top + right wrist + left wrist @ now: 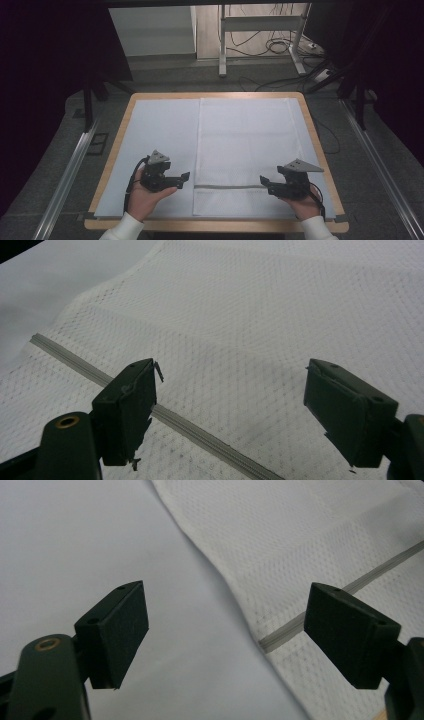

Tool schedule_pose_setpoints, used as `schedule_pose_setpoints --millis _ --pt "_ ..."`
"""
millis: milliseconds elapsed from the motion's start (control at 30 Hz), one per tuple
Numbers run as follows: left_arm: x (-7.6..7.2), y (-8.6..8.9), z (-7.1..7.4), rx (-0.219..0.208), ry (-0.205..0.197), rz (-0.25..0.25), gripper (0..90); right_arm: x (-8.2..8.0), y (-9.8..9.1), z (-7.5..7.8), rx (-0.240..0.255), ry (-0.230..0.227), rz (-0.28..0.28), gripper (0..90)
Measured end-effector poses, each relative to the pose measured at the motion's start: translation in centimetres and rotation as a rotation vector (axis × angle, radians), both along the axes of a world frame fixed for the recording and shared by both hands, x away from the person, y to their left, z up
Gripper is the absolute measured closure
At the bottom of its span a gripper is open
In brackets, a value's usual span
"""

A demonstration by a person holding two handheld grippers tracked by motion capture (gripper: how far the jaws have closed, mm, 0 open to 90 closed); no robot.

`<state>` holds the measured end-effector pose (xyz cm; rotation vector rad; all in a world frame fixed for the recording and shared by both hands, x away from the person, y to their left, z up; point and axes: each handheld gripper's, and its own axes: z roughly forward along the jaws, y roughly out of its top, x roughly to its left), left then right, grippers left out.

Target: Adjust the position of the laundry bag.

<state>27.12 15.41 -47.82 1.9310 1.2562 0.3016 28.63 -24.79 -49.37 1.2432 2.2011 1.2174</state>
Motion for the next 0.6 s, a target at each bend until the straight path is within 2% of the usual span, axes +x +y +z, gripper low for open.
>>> schedule_pose_setpoints --millis 300,433,600 --pt "1.3 -1.8 -0.1 -0.012 0.032 -0.012 18.8 0.0 -0.1 0.0 0.003 0.004 -0.004 20.7" --pt "1.8 -2.6 -0.3 -0.01 0.049 0.004 19.9 0.2 -0.3 -0.1 -0.008 0.004 -0.004 20.7" --pt "2.1 -3.1 -0.7 0.003 0.063 -0.003 20.0 0.2 -0.5 0.0 -0.003 -0.002 -0.011 20.8"
